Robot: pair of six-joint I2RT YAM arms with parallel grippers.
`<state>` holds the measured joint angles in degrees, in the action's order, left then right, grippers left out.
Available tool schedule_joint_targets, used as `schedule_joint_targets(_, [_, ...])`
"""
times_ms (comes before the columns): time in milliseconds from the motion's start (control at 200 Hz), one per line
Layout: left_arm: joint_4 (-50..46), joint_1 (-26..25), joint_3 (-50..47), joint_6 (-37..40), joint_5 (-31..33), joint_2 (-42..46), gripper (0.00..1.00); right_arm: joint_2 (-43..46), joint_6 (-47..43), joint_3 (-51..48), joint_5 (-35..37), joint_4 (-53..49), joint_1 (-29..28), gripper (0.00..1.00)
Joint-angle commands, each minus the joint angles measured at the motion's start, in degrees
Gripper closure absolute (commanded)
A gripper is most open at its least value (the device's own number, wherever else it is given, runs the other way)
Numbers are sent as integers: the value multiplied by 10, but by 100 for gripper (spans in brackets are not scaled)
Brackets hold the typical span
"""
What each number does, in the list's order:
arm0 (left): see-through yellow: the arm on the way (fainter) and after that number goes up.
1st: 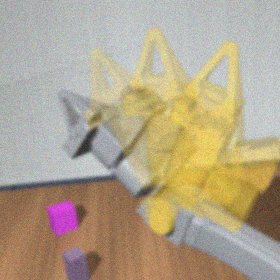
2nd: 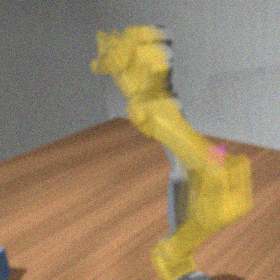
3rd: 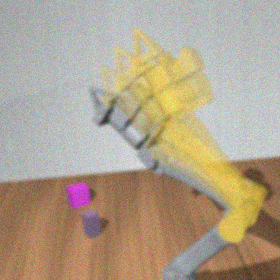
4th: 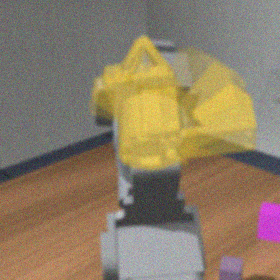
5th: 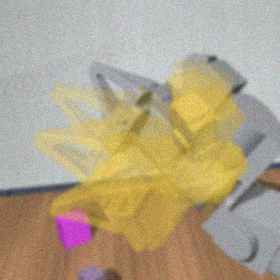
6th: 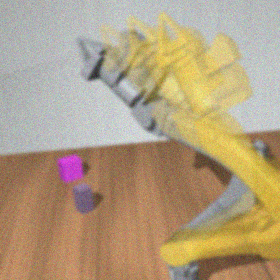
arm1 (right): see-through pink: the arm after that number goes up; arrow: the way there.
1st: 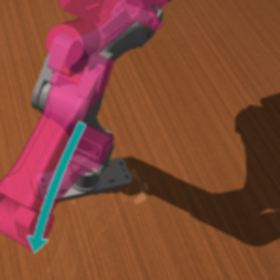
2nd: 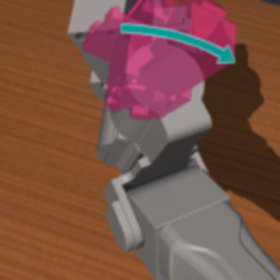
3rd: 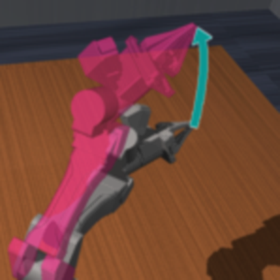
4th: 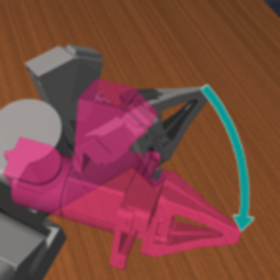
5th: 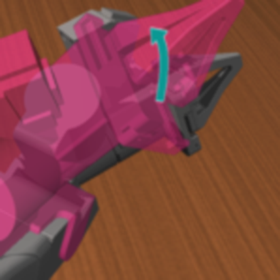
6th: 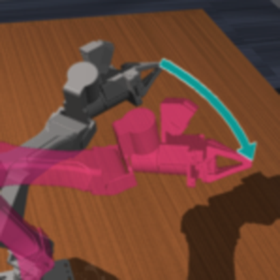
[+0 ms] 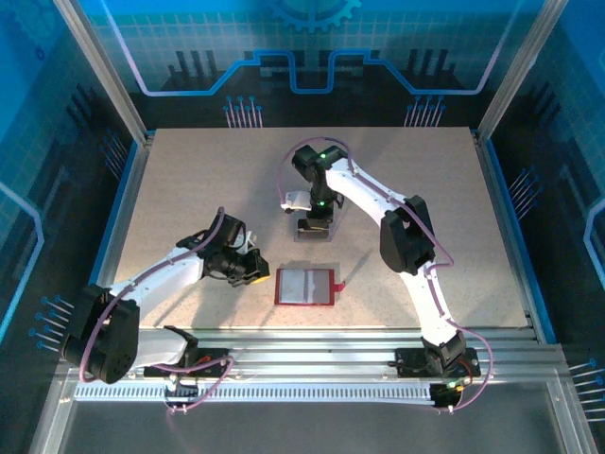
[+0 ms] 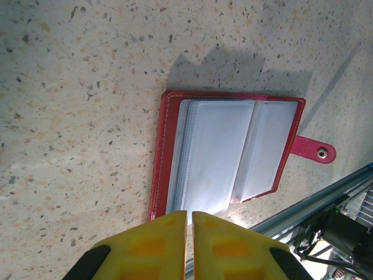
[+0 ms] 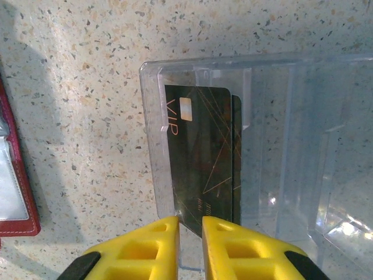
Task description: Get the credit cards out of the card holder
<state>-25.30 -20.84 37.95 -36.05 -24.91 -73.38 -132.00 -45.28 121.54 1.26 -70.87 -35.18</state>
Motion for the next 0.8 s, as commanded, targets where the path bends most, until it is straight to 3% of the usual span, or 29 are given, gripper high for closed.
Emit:
schedule_joint_targets(0, [-19,5,0,-2,-12,12,89,20,5,7,0,6,5,82])
schedule_joint_targets(370, [0,4,18,-2,-30,-23,89,134,139,-115,-12,104,-5,77])
schedule_joint_targets(795, [21,5,28,-2,-43,-56,89,272,527,-327,-43,278,-38,78])
